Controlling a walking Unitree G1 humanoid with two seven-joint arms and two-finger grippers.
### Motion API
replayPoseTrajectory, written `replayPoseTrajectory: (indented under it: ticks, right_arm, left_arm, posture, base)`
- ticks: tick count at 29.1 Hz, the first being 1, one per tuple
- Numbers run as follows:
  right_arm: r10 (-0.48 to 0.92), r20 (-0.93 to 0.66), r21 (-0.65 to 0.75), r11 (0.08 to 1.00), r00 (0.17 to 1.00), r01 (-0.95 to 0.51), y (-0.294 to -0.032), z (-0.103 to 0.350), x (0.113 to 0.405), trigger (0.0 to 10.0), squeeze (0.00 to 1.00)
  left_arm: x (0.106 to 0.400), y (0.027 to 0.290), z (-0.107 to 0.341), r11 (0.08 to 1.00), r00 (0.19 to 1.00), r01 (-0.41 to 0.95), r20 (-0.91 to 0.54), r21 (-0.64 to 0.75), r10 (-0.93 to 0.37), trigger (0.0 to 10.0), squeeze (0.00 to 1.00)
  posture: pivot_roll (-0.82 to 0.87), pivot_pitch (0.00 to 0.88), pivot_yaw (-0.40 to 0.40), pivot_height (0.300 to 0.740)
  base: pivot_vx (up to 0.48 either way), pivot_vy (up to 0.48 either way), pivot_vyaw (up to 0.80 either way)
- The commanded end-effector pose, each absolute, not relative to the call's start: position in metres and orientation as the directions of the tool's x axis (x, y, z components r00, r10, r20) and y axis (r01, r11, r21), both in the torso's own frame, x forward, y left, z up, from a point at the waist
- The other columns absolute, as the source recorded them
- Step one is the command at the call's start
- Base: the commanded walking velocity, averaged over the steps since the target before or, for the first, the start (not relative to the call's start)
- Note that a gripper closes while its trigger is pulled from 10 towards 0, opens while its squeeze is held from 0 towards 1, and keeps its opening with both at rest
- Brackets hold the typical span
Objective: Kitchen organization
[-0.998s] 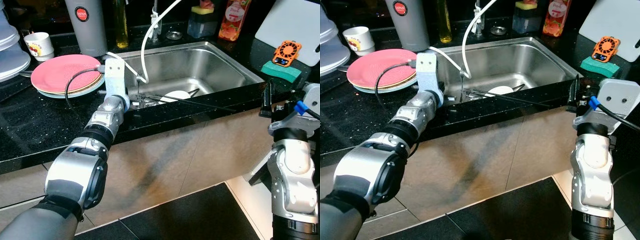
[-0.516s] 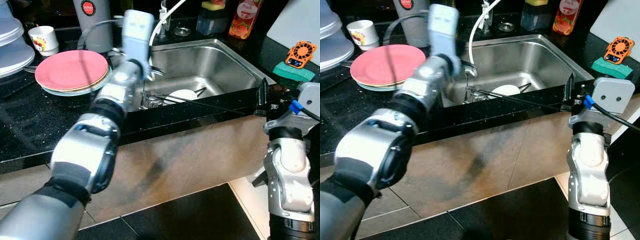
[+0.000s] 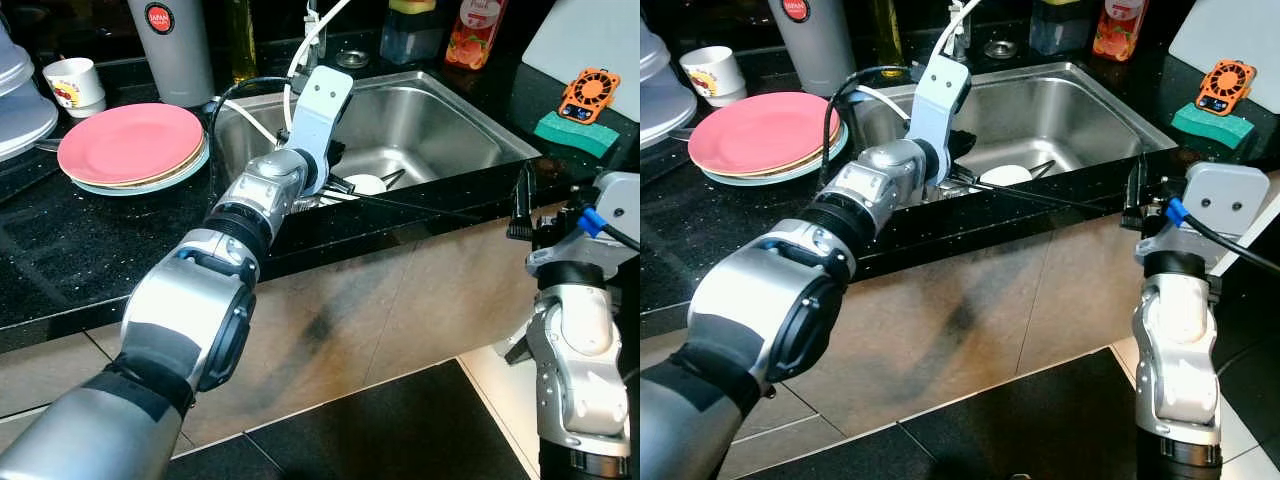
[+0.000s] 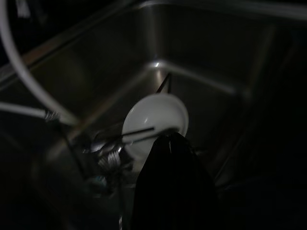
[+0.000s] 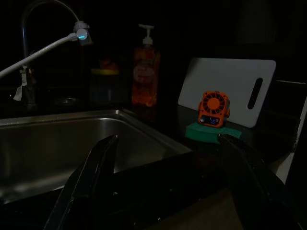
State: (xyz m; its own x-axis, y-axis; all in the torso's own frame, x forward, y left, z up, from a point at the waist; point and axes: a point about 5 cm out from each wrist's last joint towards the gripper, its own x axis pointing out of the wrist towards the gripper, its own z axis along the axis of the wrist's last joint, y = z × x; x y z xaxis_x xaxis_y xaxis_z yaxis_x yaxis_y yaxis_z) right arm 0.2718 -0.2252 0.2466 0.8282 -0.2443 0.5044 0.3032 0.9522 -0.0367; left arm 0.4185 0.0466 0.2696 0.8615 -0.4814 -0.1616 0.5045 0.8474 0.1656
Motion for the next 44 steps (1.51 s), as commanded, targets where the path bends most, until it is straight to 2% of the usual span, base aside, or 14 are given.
replayPoseTrajectory:
  ticks: [1,8,18,20,26,32,35,38,43,44]
  right_arm:
    - [-0.249,0.505,-0.032,0.952,0.826,0.306,-0.224,0.247,0.269,10.0,0.00]
    - [-0.247,0.501,-0.028,0.953,0.829,0.301,-0.222,0.246,0.269,10.0,0.00]
    - [-0.246,0.496,-0.027,0.954,0.832,0.298,-0.222,0.246,0.271,10.0,0.00]
    - [-0.246,0.496,-0.026,0.954,0.833,0.298,-0.222,0.246,0.271,10.0,0.00]
    - [-0.247,0.495,-0.027,0.954,0.833,0.299,-0.222,0.247,0.270,10.0,0.00]
    - [-0.245,0.496,-0.027,0.955,0.833,0.296,-0.222,0.248,0.270,10.0,0.00]
    - [-0.240,0.495,-0.027,0.956,0.835,0.291,-0.220,0.248,0.270,10.0,0.00]
    - [-0.213,0.492,-0.034,0.964,0.844,0.264,-0.215,0.248,0.270,10.0,0.00]
    - [-0.175,0.487,-0.046,0.973,0.855,0.226,-0.208,0.247,0.270,10.0,0.00]
    - [-0.161,0.489,-0.050,0.976,0.857,0.212,-0.205,0.248,0.271,10.0,0.00]
  left_arm:
    - [0.419,0.056,0.259,0.847,0.855,0.506,-0.229,0.164,-0.466,10.0,0.13]
    - [0.419,0.075,0.240,0.847,0.836,0.508,-0.327,0.159,-0.440,10.0,0.11]
    - [0.418,0.082,0.231,0.816,0.811,0.544,-0.372,0.197,-0.451,10.0,0.11]
    - [0.418,0.083,0.234,0.820,0.817,0.538,-0.363,0.197,-0.448,10.0,0.11]
    - [0.423,0.077,0.277,0.849,0.865,0.493,-0.211,0.190,-0.455,10.0,0.11]
    - [0.420,0.057,0.298,0.820,0.834,0.550,-0.158,0.158,-0.529,10.0,0.11]
    - [0.413,0.036,0.279,0.751,0.766,0.638,-0.235,0.168,-0.598,10.0,0.09]
    - [0.409,0.028,0.257,0.716,0.724,0.679,-0.311,0.164,-0.615,10.0,0.05]
    - [0.406,0.028,0.243,0.688,0.693,0.705,-0.372,0.170,-0.618,10.0,0.00]
    - [0.407,0.036,0.234,0.707,0.704,0.685,-0.414,0.177,-0.578,10.0,0.00]
  posture:
    - [-0.01,0.127,0.051,0.740]
    - [-0.01,0.128,0.050,0.740]
    - [0.00,0.137,0.042,0.740]
    - [0.00,0.140,0.042,0.740]
    - [0.00,0.145,0.043,0.740]
    - [0.00,0.150,0.041,0.740]
    - [-0.01,0.162,0.045,0.740]
    - [-0.01,0.170,0.049,0.740]
    - [-0.01,0.174,0.051,0.740]
    - [-0.01,0.176,0.052,0.740]
  base:
    - [0.000,0.000,0.00]
    - [0.000,0.000,0.00]
    - [0.000,0.000,0.00]
    - [0.000,0.000,0.00]
    - [0.000,0.000,0.00]
    - [0.000,0.000,0.00]
    - [0.000,0.000,0.00]
    - [0.000,0.000,0.00]
    - [0.000,0.000,0.00]
    - [0.000,0.000,0.00]
